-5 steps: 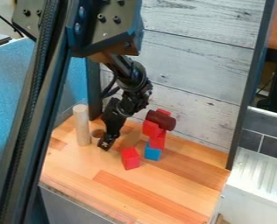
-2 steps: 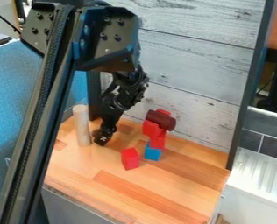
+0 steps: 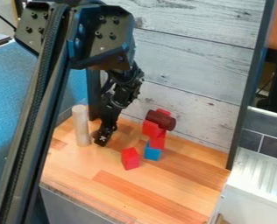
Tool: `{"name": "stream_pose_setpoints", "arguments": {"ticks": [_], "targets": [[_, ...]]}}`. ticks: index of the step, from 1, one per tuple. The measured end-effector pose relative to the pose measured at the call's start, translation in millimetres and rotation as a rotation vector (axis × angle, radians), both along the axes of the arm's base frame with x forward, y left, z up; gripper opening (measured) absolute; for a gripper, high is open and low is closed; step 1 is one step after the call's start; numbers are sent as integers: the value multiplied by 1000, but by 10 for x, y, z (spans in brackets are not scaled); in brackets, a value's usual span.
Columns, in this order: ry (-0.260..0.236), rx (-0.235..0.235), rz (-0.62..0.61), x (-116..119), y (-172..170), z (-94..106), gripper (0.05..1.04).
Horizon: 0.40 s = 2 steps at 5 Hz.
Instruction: Put the ring on the top of the cylinder
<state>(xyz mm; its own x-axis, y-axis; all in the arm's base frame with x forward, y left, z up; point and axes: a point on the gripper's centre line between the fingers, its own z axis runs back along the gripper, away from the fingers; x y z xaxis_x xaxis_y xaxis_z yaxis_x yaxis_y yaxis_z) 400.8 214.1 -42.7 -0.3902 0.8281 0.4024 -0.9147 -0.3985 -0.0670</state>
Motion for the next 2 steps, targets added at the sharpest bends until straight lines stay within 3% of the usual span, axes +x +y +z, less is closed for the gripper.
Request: {"name": "stream_pose_setpoints", "arguments": {"ticks": [1, 2], "targets": [[-6, -112, -96, -9, -114, 165, 750], [-24, -191, -281, 43, -165, 456, 750]]}}
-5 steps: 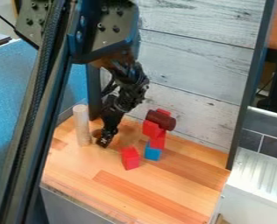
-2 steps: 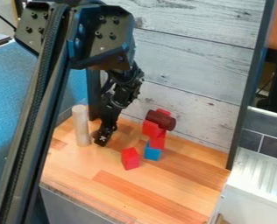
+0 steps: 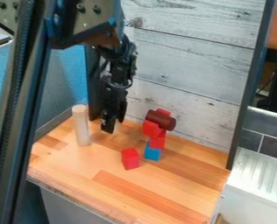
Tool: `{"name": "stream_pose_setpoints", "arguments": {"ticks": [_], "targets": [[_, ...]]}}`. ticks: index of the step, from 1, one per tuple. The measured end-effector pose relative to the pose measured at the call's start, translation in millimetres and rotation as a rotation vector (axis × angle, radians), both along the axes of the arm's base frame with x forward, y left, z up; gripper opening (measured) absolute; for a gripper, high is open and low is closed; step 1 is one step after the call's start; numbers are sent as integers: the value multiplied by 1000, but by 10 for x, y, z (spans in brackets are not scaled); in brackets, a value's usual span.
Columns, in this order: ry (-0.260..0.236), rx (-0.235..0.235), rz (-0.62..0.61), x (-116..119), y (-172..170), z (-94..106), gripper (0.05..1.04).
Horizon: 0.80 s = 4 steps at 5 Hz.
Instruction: Put the ring on the top of the cylinder
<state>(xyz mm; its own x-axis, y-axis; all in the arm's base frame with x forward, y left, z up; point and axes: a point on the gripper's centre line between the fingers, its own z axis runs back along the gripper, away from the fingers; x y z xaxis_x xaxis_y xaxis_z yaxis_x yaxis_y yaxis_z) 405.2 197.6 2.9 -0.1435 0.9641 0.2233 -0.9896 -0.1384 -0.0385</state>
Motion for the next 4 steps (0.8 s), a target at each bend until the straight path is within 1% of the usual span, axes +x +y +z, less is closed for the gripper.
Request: {"name": "stream_pose_setpoints", "arguments": {"ticks": [1, 2, 3, 4], "targets": [[-11, -53, -48, -27, 65, 156, 750], [-28, -80, -58, -32, 96, 318, 750], [-57, -115, -61, -59, 101, 500, 750], [-141, -143, -62, -113, 200, 829, 750]]}}
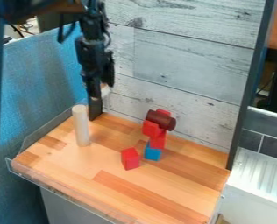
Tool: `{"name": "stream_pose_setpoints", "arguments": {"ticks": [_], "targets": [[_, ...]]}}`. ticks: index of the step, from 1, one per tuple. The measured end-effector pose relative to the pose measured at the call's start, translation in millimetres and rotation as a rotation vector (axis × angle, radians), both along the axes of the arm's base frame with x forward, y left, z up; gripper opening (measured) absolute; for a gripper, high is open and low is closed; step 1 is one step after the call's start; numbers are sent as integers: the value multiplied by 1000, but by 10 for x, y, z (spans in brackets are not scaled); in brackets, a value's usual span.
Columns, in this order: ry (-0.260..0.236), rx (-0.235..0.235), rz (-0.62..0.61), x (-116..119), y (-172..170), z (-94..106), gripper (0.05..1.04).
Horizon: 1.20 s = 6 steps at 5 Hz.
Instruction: Put the ring on the top of the cylinder
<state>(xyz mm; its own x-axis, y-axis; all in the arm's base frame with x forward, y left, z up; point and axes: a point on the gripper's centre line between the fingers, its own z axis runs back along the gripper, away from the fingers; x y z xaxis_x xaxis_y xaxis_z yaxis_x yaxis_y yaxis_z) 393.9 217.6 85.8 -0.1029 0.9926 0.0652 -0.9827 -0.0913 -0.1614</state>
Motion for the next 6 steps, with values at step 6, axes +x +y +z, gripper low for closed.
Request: {"name": "stream_pose_setpoints", "arguments": {"ticks": [6], "targets": [[44, 211, 50, -277, 422, -138, 750]]}}
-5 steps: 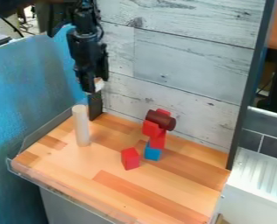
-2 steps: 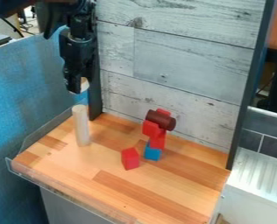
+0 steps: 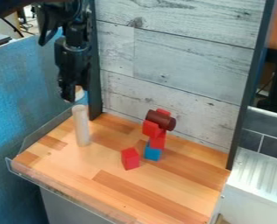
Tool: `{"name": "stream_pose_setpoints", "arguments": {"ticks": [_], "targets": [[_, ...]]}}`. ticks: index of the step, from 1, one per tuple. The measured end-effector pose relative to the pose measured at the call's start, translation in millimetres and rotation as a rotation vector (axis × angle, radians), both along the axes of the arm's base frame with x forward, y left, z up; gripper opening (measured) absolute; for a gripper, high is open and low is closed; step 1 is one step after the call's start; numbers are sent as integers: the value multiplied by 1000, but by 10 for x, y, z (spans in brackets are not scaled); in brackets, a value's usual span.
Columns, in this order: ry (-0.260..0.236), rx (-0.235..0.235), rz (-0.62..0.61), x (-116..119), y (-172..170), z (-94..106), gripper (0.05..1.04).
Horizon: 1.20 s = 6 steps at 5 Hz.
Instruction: Put the ring on the top of the cylinder
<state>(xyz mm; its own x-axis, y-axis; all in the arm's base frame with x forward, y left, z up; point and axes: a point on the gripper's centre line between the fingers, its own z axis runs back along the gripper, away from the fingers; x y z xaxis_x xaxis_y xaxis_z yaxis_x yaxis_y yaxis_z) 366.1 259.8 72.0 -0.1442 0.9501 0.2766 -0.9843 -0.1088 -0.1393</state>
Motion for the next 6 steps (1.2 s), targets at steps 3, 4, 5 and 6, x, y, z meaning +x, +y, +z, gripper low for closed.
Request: {"name": "stream_pose_setpoints", "arguments": {"ticks": [3, 4, 5, 6], "targets": [[10, 61, -52, -39, -98, -270, 750], [-3, 51, -58, -15, -127, -268, 750], [5, 23, -59, -11, -173, -266, 750], [12, 12, -70, 17, -256, -276, 750]]}}
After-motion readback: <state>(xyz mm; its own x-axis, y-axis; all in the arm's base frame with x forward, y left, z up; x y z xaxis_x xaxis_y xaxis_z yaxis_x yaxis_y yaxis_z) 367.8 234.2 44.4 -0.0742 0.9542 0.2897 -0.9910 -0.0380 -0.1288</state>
